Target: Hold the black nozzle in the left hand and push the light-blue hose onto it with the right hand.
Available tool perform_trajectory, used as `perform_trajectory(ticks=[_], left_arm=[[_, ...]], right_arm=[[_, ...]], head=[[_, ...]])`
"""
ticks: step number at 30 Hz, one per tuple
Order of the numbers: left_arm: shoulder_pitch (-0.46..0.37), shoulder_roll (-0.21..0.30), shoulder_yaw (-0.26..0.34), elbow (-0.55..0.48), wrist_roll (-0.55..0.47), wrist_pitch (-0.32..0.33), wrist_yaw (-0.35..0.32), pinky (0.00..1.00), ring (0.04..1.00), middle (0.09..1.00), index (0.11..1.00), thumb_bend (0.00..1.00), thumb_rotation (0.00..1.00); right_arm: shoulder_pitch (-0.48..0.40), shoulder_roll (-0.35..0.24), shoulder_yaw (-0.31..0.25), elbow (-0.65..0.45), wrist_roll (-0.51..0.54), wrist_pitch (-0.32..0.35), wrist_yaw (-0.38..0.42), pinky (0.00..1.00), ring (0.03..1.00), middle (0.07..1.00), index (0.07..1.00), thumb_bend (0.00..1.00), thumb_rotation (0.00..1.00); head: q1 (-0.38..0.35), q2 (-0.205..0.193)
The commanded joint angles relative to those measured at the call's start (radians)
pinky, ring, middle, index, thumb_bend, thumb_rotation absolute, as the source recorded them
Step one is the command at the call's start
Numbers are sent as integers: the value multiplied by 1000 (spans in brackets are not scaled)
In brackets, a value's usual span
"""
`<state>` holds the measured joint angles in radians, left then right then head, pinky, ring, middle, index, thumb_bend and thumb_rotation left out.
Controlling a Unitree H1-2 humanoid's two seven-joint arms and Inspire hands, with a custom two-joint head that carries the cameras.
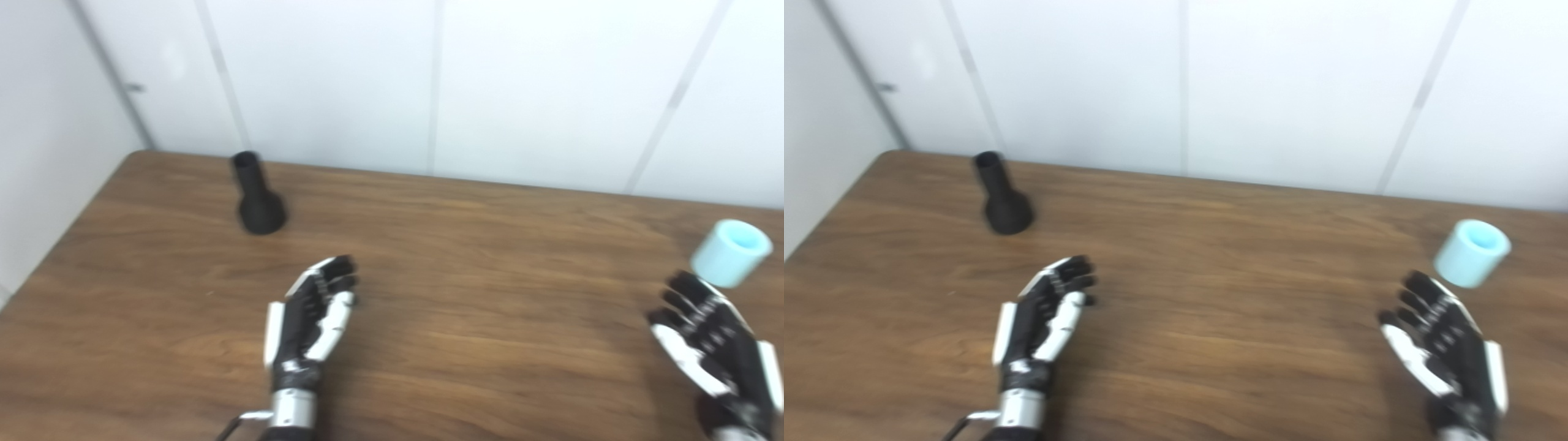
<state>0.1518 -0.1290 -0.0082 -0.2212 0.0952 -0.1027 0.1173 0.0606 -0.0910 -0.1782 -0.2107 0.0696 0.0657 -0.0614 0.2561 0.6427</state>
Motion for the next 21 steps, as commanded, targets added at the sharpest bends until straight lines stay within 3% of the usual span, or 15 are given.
perform_trajectory(ticks=[1, 8, 11, 14, 17, 21], left_arm=[[-17, -9, -7, -27, 24, -11, 11, 618, 725, 747, 726, 276, 390], [-37, -16, 15, 11, -9, -40, 28, 627, 731, 749, 730, 339, 421], [-47, -23, 38, 21, 11, -58, 69, 633, 742, 759, 741, 449, 425], [-60, -22, 59, 25, -27, -74, 78, 683, 780, 790, 777, 576, 357], [-75, 0, 86, 40, 24, -92, 109, 711, 789, 810, 803, 680, 336], [-105, 53, 142, 81, 0, -129, 120, 849, 889, 883, 865, 788, 317]], right_arm=[[-28, -15, -7, -15, -6, -58, 0, 742, 770, 758, 725, 243, 0], [-48, -11, -4, -5, -38, -43, -11, 707, 758, 760, 723, 228, 0], [-54, -2, -9, -3, -6, -38, -8, 732, 776, 769, 727, 227, 0], [-58, -7, -2, 5, -23, -47, -10, 704, 755, 749, 711, 221, 0], [-60, 0, -9, -5, 13, -27, -4, 710, 763, 758, 715, 223, 0], [-63, -1, -12, -14, 26, -17, -7, 683, 755, 756, 710, 226, 0]], head=[[1, 0], [37, -27], [49, -34], [60, -39], [70, -42], [83, -42]])
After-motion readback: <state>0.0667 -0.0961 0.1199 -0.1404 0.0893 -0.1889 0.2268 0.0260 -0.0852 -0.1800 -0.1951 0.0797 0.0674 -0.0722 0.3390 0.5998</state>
